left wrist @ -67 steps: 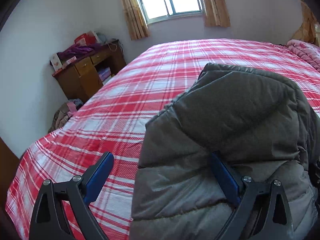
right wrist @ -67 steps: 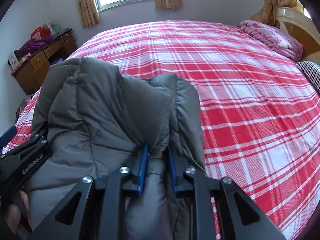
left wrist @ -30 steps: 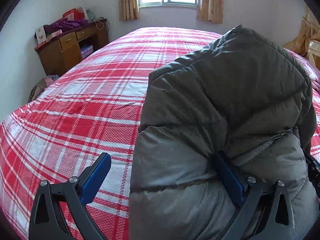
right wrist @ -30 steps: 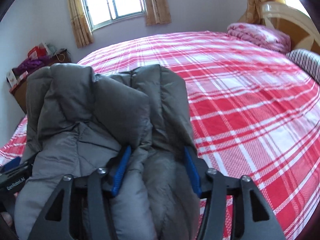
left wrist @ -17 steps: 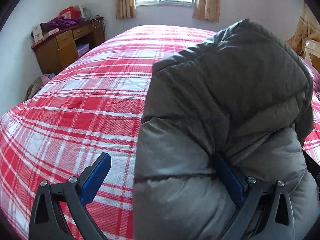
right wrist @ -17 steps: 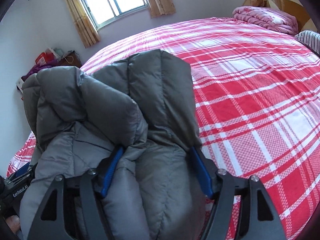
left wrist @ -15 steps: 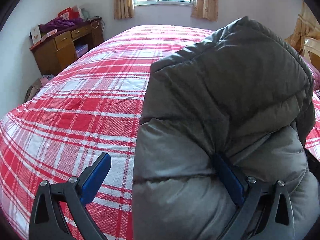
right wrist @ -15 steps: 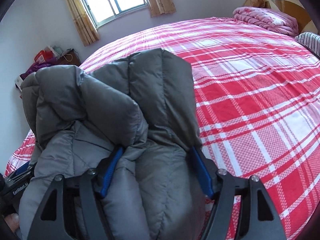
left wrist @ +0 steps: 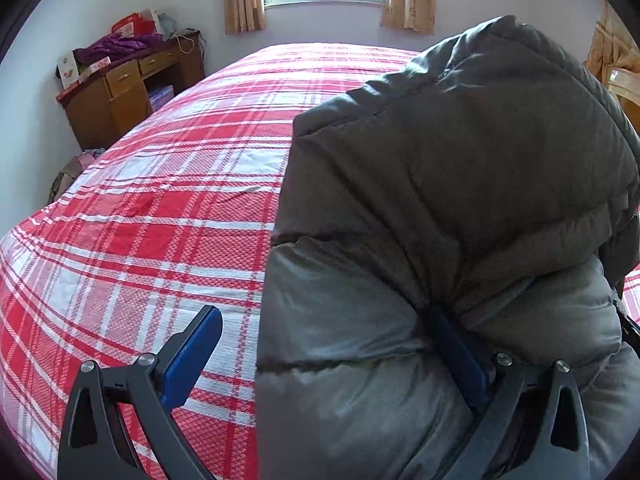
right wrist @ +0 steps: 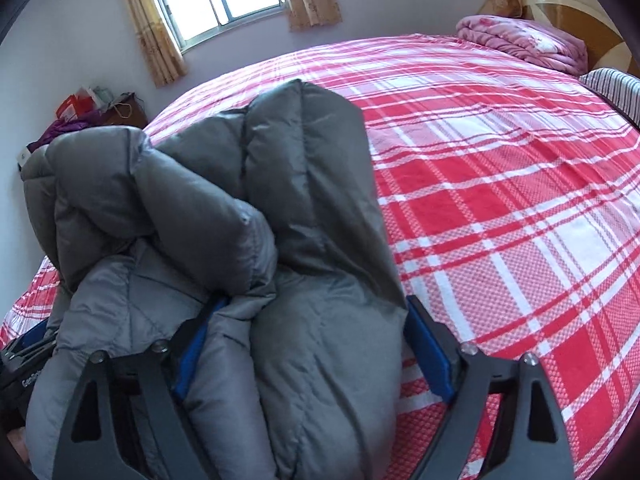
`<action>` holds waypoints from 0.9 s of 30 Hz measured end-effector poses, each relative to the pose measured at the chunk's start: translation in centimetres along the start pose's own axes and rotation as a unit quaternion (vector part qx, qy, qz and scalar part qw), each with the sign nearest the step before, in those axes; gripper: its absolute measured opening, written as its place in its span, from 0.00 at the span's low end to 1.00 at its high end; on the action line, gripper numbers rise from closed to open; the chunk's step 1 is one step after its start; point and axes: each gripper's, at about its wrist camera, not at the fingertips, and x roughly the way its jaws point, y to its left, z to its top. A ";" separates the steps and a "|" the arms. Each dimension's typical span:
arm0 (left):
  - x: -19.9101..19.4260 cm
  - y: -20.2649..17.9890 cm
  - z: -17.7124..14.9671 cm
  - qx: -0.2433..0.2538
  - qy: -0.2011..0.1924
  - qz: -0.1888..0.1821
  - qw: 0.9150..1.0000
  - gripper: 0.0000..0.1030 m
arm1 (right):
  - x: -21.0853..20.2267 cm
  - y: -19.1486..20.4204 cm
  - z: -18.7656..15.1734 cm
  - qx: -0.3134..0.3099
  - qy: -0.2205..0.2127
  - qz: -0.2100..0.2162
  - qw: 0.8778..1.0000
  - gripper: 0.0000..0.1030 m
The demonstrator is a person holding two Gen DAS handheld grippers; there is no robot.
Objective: Fold large clothes
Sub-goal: 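Lift the grey jacket bundle off the bed with both grippers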
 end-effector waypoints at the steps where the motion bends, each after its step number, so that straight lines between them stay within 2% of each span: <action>1: 0.1 0.1 0.0 -0.001 0.001 -0.005 1.000 0.99 | 0.0 0.0 -0.1 0.000 -0.001 0.009 1.000 0.80; 3: 0.1 0.2 0.0 -0.002 0.002 -0.012 1.000 0.99 | 0.1 0.0 -0.1 0.000 0.000 0.019 1.000 0.75; 4: 0.1 0.1 -0.1 0.000 0.001 -0.013 1.000 0.99 | -0.1 0.0 -0.1 -0.001 -0.001 0.025 1.000 0.71; 5: 0.0 0.0 -0.1 0.002 0.000 -0.014 1.000 0.99 | -0.3 -0.1 -0.4 -0.002 -0.005 0.032 0.999 0.61; 6: 0.1 0.0 -0.1 0.003 0.000 -0.014 1.000 0.99 | -0.5 0.2 -0.7 -0.007 -0.009 0.041 0.999 0.59; 20: 0.3 -0.5 0.0 0.007 0.001 -0.022 1.000 0.99 | 0.6 0.5 -0.3 -0.002 0.016 0.073 0.997 0.78; 22: 0.1 -0.8 -0.1 0.012 -0.006 -0.026 1.000 0.99 | 0.3 0.5 -0.4 -0.004 0.011 0.076 0.997 0.73; 23: 0.0 -0.9 -0.2 0.013 -0.008 -0.024 1.000 0.99 | -0.1 0.5 -0.6 -0.008 0.001 0.081 0.997 0.65; 24: 0.1 -0.9 -0.2 0.013 -0.008 -0.024 1.000 0.99 | -0.4 0.5 -0.8 -0.008 -0.006 0.088 0.996 0.51; 25: 0.1 -1.0 -0.2 0.012 -0.007 -0.024 1.000 0.99 | -0.6 0.5 -0.9 -0.010 -0.008 0.110 0.994 0.49; 27: 0.3 -1.0 -0.2 0.010 -0.004 -0.026 1.000 0.99 | -0.4 0.6 -0.9 -0.011 -0.003 0.120 0.993 0.49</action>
